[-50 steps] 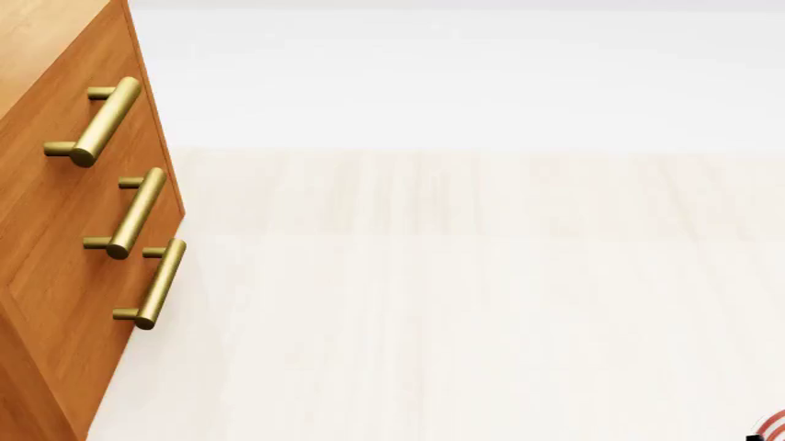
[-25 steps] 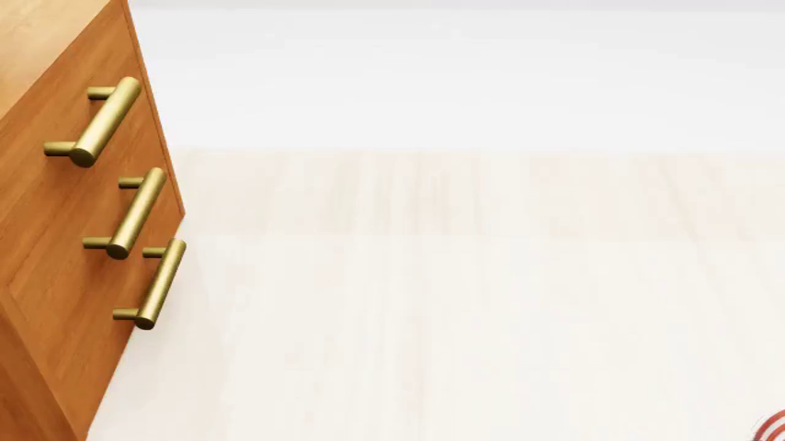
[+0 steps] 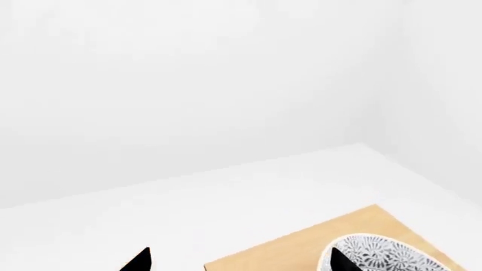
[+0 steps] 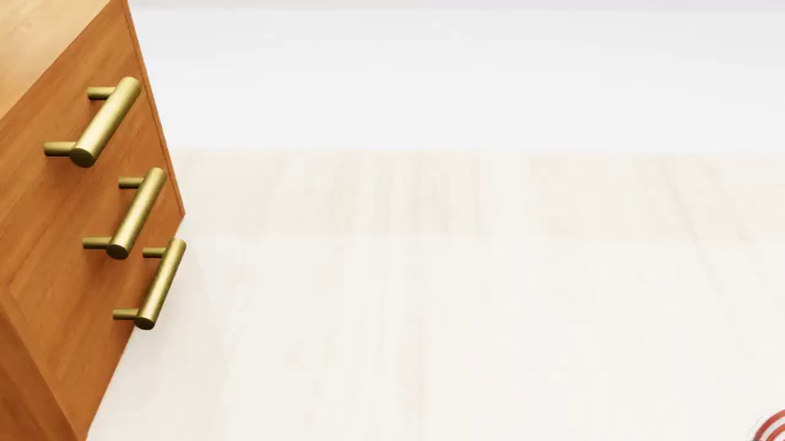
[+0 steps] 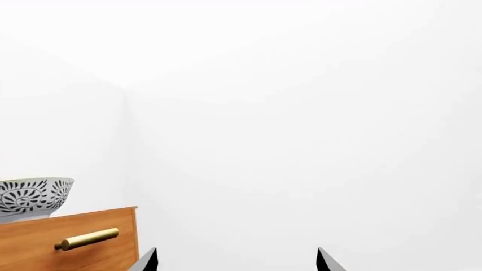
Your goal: Put the bowl on top of the cabinet.
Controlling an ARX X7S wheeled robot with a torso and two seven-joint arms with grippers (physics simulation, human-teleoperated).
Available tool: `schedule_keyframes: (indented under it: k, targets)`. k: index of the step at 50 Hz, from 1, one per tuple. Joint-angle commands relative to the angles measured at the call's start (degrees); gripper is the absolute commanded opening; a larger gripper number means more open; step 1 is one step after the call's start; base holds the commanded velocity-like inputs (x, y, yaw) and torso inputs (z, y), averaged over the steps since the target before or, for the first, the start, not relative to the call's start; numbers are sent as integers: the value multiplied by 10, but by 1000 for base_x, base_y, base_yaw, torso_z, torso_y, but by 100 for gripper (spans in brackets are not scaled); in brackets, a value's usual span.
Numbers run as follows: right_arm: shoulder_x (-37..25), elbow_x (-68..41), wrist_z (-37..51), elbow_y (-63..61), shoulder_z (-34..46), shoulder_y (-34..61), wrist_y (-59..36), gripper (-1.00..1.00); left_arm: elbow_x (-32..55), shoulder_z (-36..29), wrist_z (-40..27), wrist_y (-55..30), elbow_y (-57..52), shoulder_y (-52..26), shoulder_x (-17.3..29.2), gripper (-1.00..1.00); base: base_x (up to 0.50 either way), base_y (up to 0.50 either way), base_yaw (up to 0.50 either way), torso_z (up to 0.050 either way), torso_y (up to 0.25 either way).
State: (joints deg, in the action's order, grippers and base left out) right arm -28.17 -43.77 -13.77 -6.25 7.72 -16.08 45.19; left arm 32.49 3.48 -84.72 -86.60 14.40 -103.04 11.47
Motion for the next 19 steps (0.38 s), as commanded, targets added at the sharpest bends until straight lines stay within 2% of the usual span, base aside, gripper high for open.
schedule_keyframes:
  k: [1,5,12,13,19]
  targets:
    - [2,3,-2,-2,-1,-2,-1,100,-14,-74,18,-13,7,-36,5,100,0,0,0,0,0]
    - [2,2,-3,-3,-3,-3,-1,100,-14,-80,20,-10,7,-33,7,100,0,0,0,0,0]
    - [3,3,-3,-3,-3,-2,-3,100,-20,-142,32,-12,12,-58,7,100,0,0,0,0,0]
    - [3,3,-3,-3,-3,-1,-3,100,-15,-131,33,-11,9,-59,4,100,0,0,0,0,0]
    - [4,1,-5,-4,-5,-3,-2,100,-11,-167,45,-12,4,-73,5,100,0,0,0,0,0]
